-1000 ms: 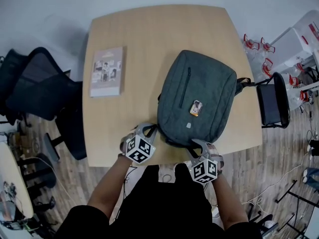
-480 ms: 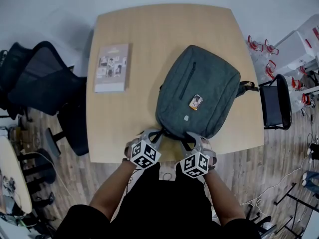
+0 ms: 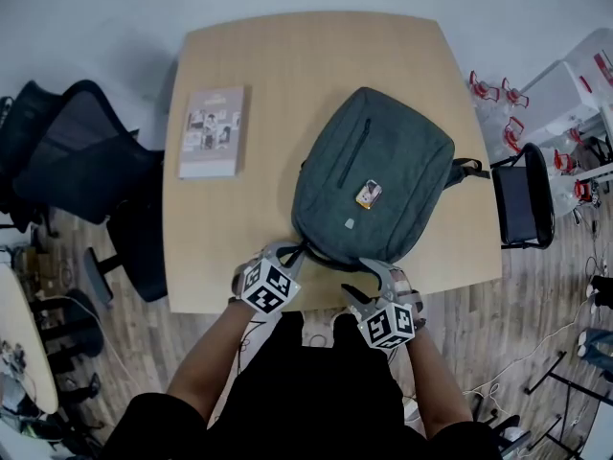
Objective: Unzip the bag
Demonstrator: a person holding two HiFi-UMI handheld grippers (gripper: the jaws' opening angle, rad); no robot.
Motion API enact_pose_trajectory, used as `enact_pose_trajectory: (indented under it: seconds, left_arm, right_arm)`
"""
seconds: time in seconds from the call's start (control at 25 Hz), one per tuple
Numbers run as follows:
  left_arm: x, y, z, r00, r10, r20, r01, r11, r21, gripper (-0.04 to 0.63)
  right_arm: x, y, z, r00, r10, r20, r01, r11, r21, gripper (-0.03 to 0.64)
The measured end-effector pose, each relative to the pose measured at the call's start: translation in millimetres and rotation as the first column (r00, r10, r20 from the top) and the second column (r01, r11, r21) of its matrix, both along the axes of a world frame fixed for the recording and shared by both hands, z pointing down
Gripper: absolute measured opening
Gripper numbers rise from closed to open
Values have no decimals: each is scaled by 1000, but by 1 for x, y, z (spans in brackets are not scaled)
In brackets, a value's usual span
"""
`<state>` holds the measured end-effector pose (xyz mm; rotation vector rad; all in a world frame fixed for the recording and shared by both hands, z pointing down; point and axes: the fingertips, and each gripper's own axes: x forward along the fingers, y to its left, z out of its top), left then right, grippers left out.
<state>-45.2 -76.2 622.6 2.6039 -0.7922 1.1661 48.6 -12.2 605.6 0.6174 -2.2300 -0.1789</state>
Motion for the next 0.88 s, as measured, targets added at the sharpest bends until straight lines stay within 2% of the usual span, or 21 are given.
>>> enact_pose_trajectory:
  seconds: [0.2, 0.36, 0.4, 0.56, 0.68, 0.88]
  left_arm:
    - [0, -2, -2, 1000, 14, 3, -14, 1000, -17, 25]
    - [4, 1, -4, 999, 34, 19, -33, 999, -24, 25]
    - [4, 2, -5, 999, 35, 21, -34, 999, -26, 25]
    - [3, 1, -10, 1000, -3, 13, 4, 999, -35, 25]
    - [-2, 1, -9, 999, -26, 36, 28, 999, -40, 26]
    - [-2, 8, -7, 997, 2, 82, 2, 999, -41, 26]
  right_arm:
    - [58, -13, 10, 991, 5, -132, -7, 1000, -9, 287]
    - [78, -20, 28, 952, -73, -297, 67, 997, -30, 285]
    - [78, -22, 32, 947, -79, -312, 69, 997, -43, 259]
    - [72, -27, 35, 963, -13, -269, -2, 998, -56, 233]
    - [60, -25, 34, 977, 27, -213, -40, 998, -58, 227]
    - [52, -26, 34, 982, 68, -175, -82, 994, -77, 225]
